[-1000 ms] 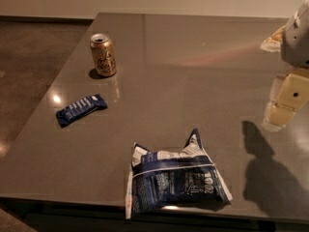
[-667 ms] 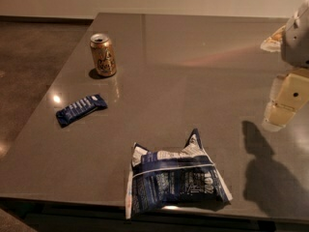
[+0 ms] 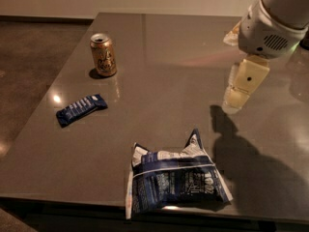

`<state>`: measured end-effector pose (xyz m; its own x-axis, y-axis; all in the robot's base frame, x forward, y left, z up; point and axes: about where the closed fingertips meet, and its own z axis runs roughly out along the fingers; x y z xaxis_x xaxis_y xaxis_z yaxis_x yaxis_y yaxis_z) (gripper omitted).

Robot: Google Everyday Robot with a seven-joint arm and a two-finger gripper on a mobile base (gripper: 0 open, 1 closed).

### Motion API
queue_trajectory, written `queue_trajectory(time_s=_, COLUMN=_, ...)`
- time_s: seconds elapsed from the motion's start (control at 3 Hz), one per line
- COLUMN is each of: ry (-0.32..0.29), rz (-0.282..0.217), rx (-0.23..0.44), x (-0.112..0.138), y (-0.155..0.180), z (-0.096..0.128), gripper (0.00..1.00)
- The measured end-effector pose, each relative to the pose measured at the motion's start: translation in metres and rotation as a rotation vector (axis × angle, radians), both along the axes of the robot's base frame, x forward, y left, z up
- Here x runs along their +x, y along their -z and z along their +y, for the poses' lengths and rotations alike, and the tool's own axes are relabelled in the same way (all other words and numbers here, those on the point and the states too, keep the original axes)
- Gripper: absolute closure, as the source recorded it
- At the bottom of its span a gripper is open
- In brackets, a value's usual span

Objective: Move orange can near blue chip bag

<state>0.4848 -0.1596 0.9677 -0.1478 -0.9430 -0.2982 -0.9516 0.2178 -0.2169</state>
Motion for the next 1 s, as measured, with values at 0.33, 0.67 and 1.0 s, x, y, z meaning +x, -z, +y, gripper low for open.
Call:
queue_trajectory(time_s=0.33, ry=-0.025, rz=-0.002, rx=0.049, x=0.033, y=0.014, z=0.04, gripper=0.0)
queue_trajectory(time_s=0.67, ry=0.004, rz=-0.022, rx=0.084, x=0.063, y=0.026, z=0.076, gripper=0.0)
queue_trajectory(time_s=1.0, ry=0.067, rz=-0.047, rx=0.157, x=0.091, y=0.025, z=0.111, gripper=0.0)
